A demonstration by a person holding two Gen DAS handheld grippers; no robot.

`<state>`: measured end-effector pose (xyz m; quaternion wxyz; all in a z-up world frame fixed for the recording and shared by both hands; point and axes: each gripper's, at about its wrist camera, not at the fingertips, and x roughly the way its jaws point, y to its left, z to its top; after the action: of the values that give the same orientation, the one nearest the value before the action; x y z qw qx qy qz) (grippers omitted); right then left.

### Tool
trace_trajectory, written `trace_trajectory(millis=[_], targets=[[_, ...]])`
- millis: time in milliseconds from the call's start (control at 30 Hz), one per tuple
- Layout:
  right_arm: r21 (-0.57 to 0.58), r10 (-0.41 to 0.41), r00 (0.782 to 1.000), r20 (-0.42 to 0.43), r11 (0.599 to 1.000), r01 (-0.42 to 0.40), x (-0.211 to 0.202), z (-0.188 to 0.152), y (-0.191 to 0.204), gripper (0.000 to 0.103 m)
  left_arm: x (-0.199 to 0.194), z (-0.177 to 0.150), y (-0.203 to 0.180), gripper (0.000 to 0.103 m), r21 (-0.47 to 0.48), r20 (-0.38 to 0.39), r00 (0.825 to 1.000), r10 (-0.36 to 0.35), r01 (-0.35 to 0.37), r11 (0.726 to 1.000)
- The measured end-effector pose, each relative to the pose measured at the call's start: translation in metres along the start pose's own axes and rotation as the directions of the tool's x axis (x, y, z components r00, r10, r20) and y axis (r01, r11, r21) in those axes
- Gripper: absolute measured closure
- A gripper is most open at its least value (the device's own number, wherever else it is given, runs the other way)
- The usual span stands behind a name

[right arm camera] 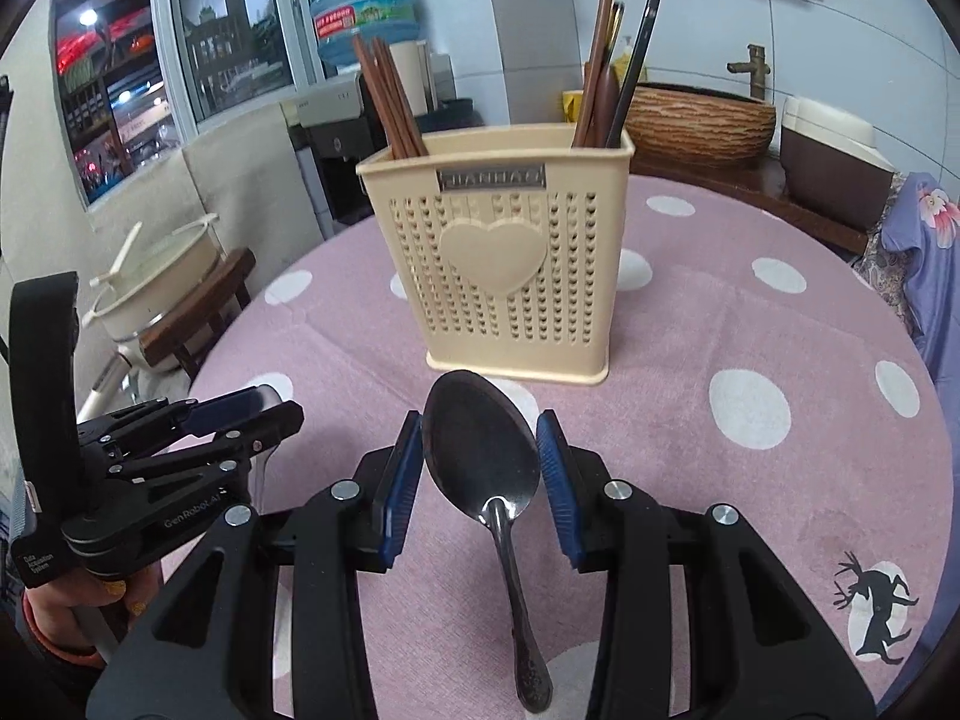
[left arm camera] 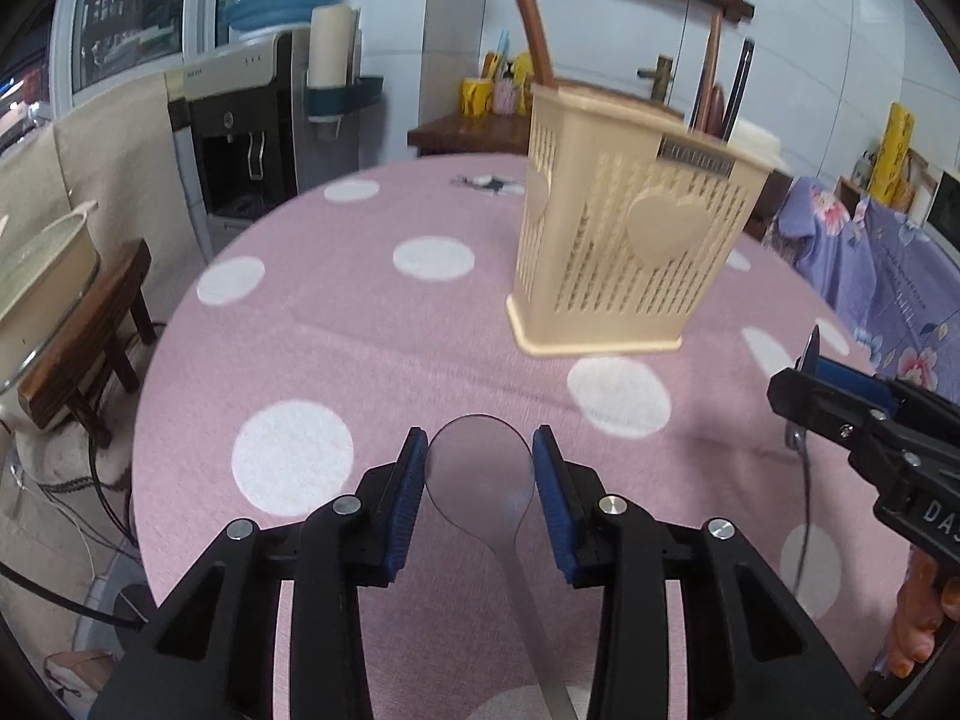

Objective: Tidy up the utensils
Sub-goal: 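Lift both spoons toward the holder with both tools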

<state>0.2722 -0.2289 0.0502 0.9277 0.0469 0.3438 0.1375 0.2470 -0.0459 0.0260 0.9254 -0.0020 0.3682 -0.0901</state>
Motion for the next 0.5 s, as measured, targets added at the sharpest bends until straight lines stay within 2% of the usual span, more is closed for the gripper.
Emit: trace_trajectory(millis=[300, 500], targets=[[0.045, 0.032, 0.997, 0.065, 0.998, -0.035, -0.026, 0.015, -0.006, 0.065, -0.038, 0.018, -0.007, 0.067, 0.015, 0.13, 0.991, -0.037, 0.035, 0.999], [0.051, 0.031, 0.997, 0.068, 0.998, -0.034, -0.028, 0.016, -0.004, 0.065, -0.038, 0.022, -0.012, 0.067, 0.026, 0.148, 0.987, -0.058, 0.054, 0.998]])
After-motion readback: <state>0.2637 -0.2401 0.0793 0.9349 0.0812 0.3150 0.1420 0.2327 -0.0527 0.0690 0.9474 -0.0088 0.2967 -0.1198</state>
